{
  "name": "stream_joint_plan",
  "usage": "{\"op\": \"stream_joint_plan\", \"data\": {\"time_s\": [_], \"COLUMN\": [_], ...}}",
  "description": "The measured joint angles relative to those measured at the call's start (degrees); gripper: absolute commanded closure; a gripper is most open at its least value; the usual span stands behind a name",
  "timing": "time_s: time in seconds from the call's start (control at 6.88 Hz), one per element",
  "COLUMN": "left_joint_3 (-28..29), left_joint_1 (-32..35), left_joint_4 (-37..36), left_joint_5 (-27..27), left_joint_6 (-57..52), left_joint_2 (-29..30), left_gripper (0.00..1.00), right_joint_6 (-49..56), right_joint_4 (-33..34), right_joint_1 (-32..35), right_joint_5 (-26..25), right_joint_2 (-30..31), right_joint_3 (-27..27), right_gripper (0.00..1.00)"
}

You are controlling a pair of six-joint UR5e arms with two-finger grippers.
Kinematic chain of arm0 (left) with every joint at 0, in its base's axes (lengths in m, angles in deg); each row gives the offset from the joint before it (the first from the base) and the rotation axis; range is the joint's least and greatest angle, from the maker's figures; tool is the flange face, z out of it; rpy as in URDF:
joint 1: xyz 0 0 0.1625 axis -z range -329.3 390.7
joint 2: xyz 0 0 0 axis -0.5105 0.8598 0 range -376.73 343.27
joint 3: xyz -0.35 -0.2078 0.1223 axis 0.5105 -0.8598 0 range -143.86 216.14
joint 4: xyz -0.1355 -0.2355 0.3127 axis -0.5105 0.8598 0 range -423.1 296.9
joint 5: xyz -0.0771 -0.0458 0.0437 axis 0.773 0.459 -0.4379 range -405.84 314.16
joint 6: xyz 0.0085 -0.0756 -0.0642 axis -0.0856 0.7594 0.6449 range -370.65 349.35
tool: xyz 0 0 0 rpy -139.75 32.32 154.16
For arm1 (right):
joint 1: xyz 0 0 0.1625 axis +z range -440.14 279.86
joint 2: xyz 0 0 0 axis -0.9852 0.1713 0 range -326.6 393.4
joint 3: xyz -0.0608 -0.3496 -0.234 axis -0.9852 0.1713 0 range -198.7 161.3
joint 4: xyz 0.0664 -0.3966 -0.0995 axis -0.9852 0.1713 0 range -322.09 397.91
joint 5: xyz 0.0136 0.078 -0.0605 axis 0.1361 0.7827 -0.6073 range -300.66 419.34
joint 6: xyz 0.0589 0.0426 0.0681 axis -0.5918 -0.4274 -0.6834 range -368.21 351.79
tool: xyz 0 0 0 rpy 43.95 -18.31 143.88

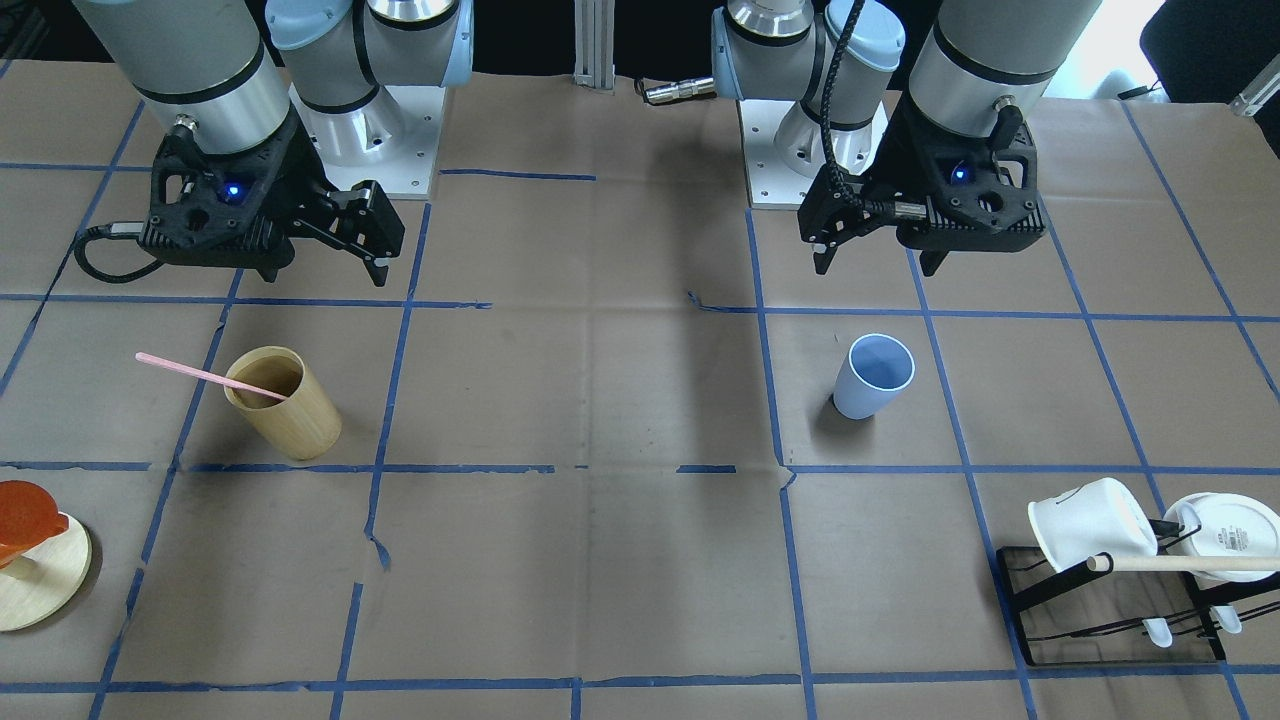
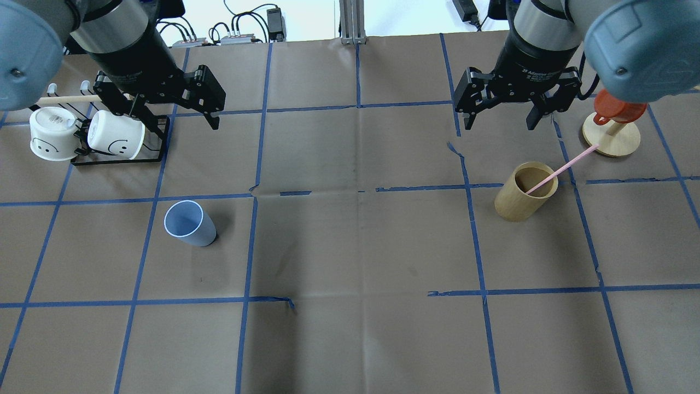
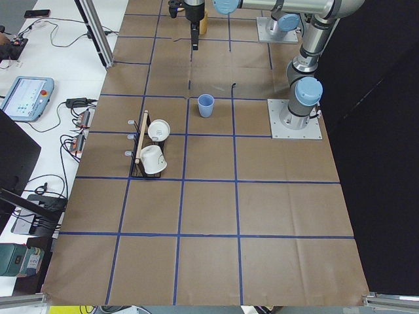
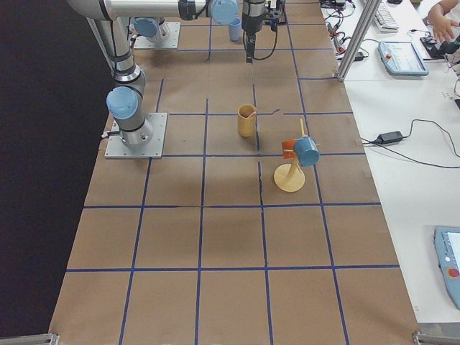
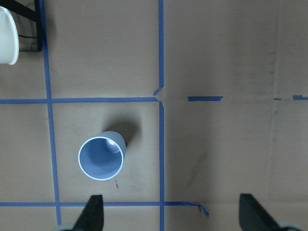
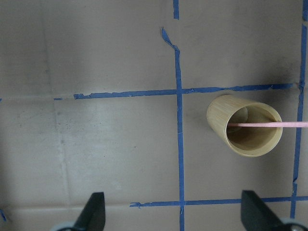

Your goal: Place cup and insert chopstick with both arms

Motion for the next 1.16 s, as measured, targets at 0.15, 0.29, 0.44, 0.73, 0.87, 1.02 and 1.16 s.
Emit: {"op": "stream_joint_plan", "data": {"time_s": [0.15, 0.29, 0.44, 0.73, 0.87, 1.02, 1.16], "left_joint_3": [0.0, 0.0, 0.1, 0.3, 0.3, 0.4, 0.2], "left_joint_1": [-0.1, -0.1, -0.1, -0.3, -0.4, -0.4, -0.5], "left_joint_4": [0.0, 0.0, 0.0, 0.1, 0.1, 0.1, 0.1], "left_joint_5": [0.0, -0.1, -0.1, 0.0, 0.0, 0.0, 0.0], "left_joint_6": [0.0, -0.1, -0.1, -0.4, -0.5, -0.6, -0.7], "left_joint_2": [0.0, 0.0, 0.0, 0.0, 0.0, 0.0, -0.1], "left_gripper": [0.0, 0.0, 0.0, 0.0, 0.0, 0.0, 0.0], "right_joint_6": [0.0, 0.0, 0.1, 0.1, 0.1, 0.1, 0.1], "right_joint_4": [0.1, 0.2, 0.4, 0.5, 0.5, 0.6, 0.6], "right_joint_1": [0.0, 0.0, -0.1, -0.1, -0.1, -0.1, -0.1], "right_joint_5": [0.0, -0.1, -0.2, -0.3, -0.1, -0.1, -0.1], "right_joint_2": [0.0, -0.1, -0.1, -0.1, -0.1, -0.1, -0.1], "right_joint_3": [0.0, 0.1, 0.1, 0.1, 0.0, 0.0, -0.2], "right_gripper": [0.0, 0.0, 0.0, 0.0, 0.0, 0.0, 0.0]}}
